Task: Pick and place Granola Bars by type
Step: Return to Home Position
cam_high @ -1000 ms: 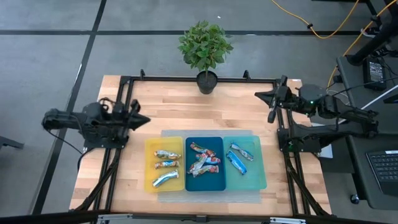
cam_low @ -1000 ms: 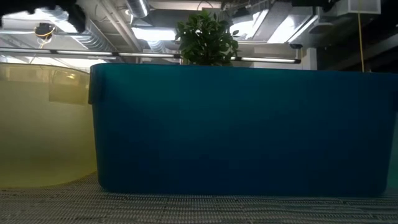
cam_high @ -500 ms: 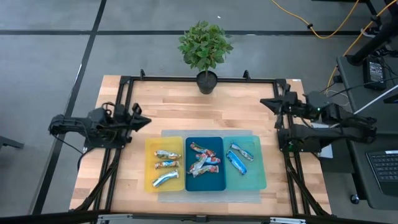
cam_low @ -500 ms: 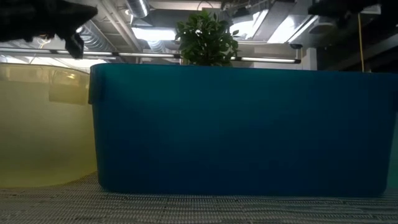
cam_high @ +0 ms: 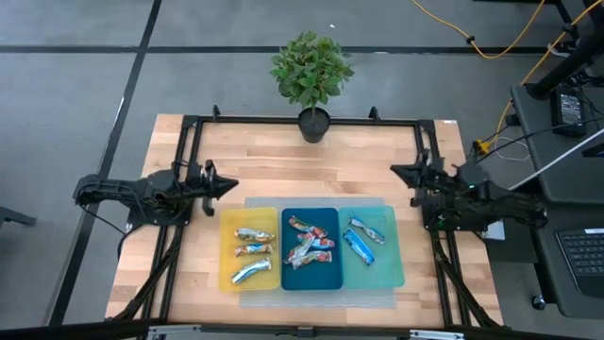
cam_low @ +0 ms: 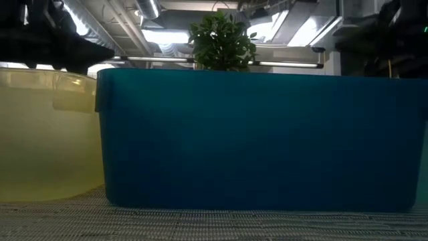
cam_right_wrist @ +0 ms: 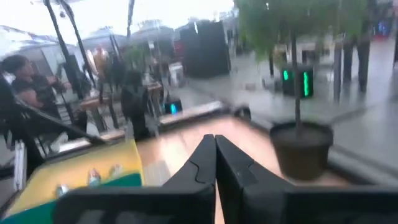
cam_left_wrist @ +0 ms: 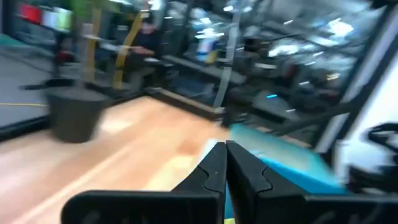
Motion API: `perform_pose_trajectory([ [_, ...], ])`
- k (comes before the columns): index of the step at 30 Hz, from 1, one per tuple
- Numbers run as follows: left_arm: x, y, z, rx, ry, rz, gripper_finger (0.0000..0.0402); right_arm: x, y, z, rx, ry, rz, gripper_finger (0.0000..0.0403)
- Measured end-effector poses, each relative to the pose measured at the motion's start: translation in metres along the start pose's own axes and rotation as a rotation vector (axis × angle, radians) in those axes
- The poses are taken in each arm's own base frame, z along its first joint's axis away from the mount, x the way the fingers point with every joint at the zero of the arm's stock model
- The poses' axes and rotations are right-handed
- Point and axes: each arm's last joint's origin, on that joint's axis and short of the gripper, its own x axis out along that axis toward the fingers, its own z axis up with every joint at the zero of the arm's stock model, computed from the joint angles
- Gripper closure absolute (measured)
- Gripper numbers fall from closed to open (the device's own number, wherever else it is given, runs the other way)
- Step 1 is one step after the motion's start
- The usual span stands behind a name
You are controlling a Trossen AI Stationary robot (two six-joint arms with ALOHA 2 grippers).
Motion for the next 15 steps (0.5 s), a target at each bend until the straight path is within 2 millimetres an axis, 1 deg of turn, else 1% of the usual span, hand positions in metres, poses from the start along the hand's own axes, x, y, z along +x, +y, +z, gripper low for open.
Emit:
perform_pose_trajectory([
  [3,0.0,0.002,-0.001,0.067,-0.003,0.067,0.0401,0.006,-0.002,-0.023,0.019,0.064,0.012,0.0399],
  [4,0.001,0.003,-0.001,0.104,0.004,0.074,0.04,0.009,-0.002,-0.028,0.033,0.057,0.03,0.0399],
  [6,0.001,0.002,-0.002,0.173,0.01,0.067,0.0397,0.011,-0.003,-0.047,0.069,0.062,0.072,0.04],
  [7,0.001,0.002,-0.001,0.198,0.01,0.063,0.0396,0.012,-0.003,-0.052,0.081,0.068,0.094,0.04],
  [10,0.001,0.002,-0.002,0.233,0.022,0.054,0.0396,0.014,-0.002,-0.052,0.049,0.074,0.125,0.0401],
  [15,0.001,0.002,-0.003,0.237,0.024,0.056,0.04,0.014,-0.002,-0.054,-0.117,0.086,0.131,0.0401],
])
